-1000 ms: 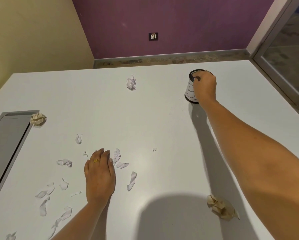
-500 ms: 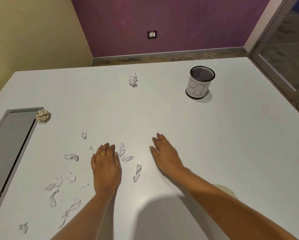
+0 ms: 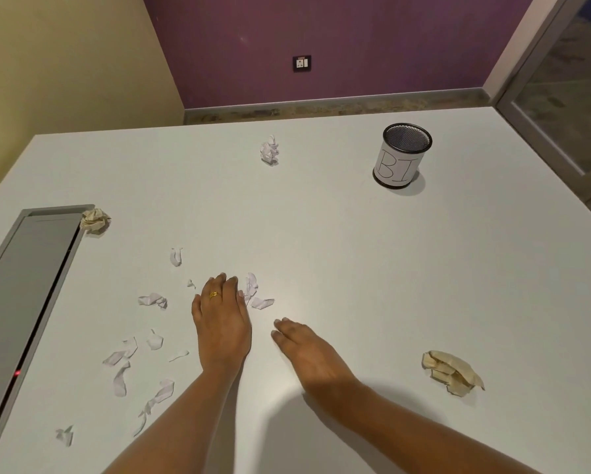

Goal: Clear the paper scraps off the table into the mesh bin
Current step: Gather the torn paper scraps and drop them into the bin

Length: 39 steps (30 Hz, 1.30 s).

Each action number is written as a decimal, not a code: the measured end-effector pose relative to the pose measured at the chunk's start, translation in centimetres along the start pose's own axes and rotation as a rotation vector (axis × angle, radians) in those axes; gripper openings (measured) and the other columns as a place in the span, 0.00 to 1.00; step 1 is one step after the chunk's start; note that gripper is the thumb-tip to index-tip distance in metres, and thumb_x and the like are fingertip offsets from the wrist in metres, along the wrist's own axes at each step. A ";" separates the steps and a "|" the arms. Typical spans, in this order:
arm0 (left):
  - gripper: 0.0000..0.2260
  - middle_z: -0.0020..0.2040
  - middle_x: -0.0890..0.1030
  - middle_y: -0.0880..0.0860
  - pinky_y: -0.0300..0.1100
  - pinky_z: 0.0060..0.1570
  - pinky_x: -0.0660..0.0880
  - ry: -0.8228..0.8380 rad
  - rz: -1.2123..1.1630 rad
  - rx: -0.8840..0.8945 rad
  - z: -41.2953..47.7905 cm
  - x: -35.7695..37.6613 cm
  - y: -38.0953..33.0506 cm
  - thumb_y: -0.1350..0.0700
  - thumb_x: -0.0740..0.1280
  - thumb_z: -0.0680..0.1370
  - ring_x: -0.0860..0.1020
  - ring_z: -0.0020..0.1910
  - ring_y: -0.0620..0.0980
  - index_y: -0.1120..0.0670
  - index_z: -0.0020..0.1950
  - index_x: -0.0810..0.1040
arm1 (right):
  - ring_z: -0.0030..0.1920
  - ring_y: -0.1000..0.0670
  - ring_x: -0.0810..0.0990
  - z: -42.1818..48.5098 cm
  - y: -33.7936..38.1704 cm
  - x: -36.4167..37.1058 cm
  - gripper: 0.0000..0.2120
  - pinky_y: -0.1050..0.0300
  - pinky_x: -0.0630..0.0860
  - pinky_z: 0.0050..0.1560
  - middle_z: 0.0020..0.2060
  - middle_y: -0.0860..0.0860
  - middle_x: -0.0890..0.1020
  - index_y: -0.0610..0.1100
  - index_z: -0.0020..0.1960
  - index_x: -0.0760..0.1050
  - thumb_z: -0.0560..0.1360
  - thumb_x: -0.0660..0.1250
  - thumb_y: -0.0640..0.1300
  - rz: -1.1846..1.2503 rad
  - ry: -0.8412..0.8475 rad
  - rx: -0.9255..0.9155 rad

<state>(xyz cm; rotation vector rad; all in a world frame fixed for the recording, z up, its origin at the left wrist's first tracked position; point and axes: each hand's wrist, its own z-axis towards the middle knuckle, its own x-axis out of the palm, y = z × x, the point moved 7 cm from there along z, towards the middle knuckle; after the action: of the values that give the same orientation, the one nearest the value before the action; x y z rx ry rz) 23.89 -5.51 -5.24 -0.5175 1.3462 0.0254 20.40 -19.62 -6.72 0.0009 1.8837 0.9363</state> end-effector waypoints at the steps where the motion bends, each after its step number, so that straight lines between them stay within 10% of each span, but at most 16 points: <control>1: 0.12 0.64 0.75 0.59 0.57 0.66 0.64 -0.003 0.002 0.004 0.0 0.0 0.0 0.60 0.58 0.79 0.70 0.66 0.59 0.59 0.61 0.74 | 0.76 0.54 0.52 0.0 0.0 -0.5 0.21 0.68 0.43 0.72 0.76 0.50 0.56 0.44 0.75 0.55 0.82 0.48 0.39 0.016 0.011 -0.005; 7: 0.12 0.63 0.75 0.59 0.57 0.66 0.64 -0.003 -0.003 0.005 0.1 0.1 0.0 0.60 0.58 0.79 0.70 0.66 0.59 0.59 0.61 0.74 | 0.62 0.46 0.69 0.9 -0.5 -2.8 0.15 0.49 0.69 0.63 0.58 0.43 0.74 0.35 0.62 0.70 0.81 0.50 0.38 -0.065 0.020 -0.017; 17: 0.12 0.64 0.75 0.58 0.56 0.66 0.64 0.001 0.001 0.001 0.1 0.1 0.0 0.59 0.57 0.79 0.70 0.66 0.58 0.59 0.61 0.74 | 0.51 0.43 0.75 2.9 -5.7 -8.2 0.09 0.49 0.72 0.53 0.46 0.40 0.81 0.31 0.47 0.76 0.76 0.59 0.34 -0.111 -0.246 0.067; 25: 0.13 0.64 0.75 0.59 0.57 0.67 0.63 0.004 -0.005 -0.011 0.0 0.1 0.1 0.60 0.58 0.79 0.70 0.66 0.59 0.59 0.61 0.74 | 0.52 0.43 0.79 5.4 -9.7 -20.3 0.11 0.67 0.67 0.46 0.51 0.38 0.82 0.32 0.51 0.80 0.73 0.61 0.28 -0.014 -0.646 0.222; 39: 0.12 0.63 0.75 0.59 0.58 0.65 0.65 -0.005 0.006 -0.018 0.1 0.1 0.1 0.60 0.59 0.79 0.71 0.65 0.60 0.59 0.60 0.75 | 0.56 0.43 0.79 9.7 -15.7 -33.0 0.13 0.59 0.75 0.55 0.55 0.41 0.81 0.37 0.53 0.80 0.76 0.59 0.30 0.175 -1.037 0.588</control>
<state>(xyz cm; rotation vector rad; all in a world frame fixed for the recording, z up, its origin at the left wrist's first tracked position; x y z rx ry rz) 23.94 -5.43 -5.39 -0.5275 1.3437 0.0439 50.63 -37.50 7.27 0.8504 1.1024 0.3144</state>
